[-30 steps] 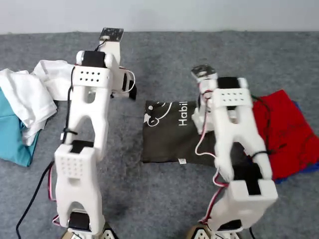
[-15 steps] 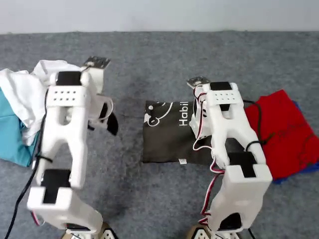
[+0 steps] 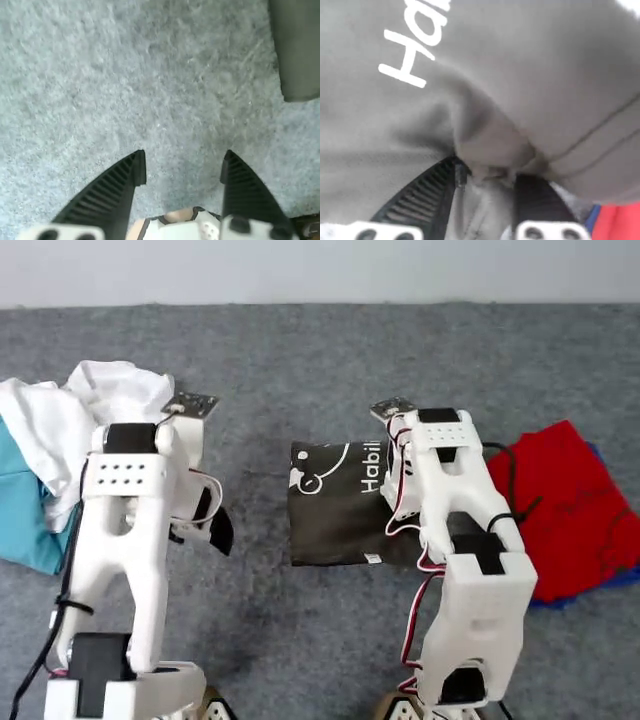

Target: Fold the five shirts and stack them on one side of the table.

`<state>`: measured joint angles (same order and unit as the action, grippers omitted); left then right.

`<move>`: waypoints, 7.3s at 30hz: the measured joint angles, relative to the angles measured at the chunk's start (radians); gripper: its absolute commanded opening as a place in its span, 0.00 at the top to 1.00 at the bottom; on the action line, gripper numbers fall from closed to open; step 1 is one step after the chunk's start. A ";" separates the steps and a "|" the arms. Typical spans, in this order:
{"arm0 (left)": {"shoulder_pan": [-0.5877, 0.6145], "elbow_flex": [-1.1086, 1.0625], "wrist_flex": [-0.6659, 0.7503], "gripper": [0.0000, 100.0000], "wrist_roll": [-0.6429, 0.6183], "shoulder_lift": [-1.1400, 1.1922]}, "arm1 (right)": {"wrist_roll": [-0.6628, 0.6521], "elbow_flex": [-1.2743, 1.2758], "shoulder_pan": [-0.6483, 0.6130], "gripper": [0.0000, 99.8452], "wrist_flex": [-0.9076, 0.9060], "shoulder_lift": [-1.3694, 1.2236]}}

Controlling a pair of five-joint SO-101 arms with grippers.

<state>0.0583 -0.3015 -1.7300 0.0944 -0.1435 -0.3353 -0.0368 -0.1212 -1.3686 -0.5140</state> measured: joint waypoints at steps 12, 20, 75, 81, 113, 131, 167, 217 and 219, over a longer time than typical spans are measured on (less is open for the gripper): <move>0.000 -0.008 0.000 0.76 0.002 -0.017 | 0.038 -0.167 -0.011 0.99 0.000 0.048; 0.003 -0.041 -0.003 0.76 0.002 -0.017 | 0.180 -0.338 -0.011 0.99 0.002 0.115; 0.005 -0.064 -0.003 0.76 0.002 -0.017 | 0.414 0.157 0.842 0.99 -0.072 0.315; 0.005 -0.064 -0.003 0.76 0.002 -0.017 | 0.414 0.161 0.862 0.83 -0.083 0.310; 0.005 -0.109 0.029 0.76 0.002 -0.017 | 0.368 -0.012 0.563 0.81 0.012 0.446; 0.005 -0.109 0.029 0.76 0.002 -0.017 | 0.368 -0.011 0.543 0.80 0.334 0.213; 0.669 0.416 0.448 0.70 -0.367 0.387 | 0.114 0.287 0.496 0.80 -0.196 0.760; 0.187 1.502 -0.005 0.99 -0.373 0.859 | 0.114 0.296 0.428 0.81 -0.196 0.760; 0.152 1.444 -0.005 0.99 -0.373 0.830 | 0.114 0.296 0.428 0.81 -0.196 0.760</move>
<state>0.2102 1.1423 -1.7346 -0.2785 0.6866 -0.2217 0.2593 0.3069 -1.5650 0.2455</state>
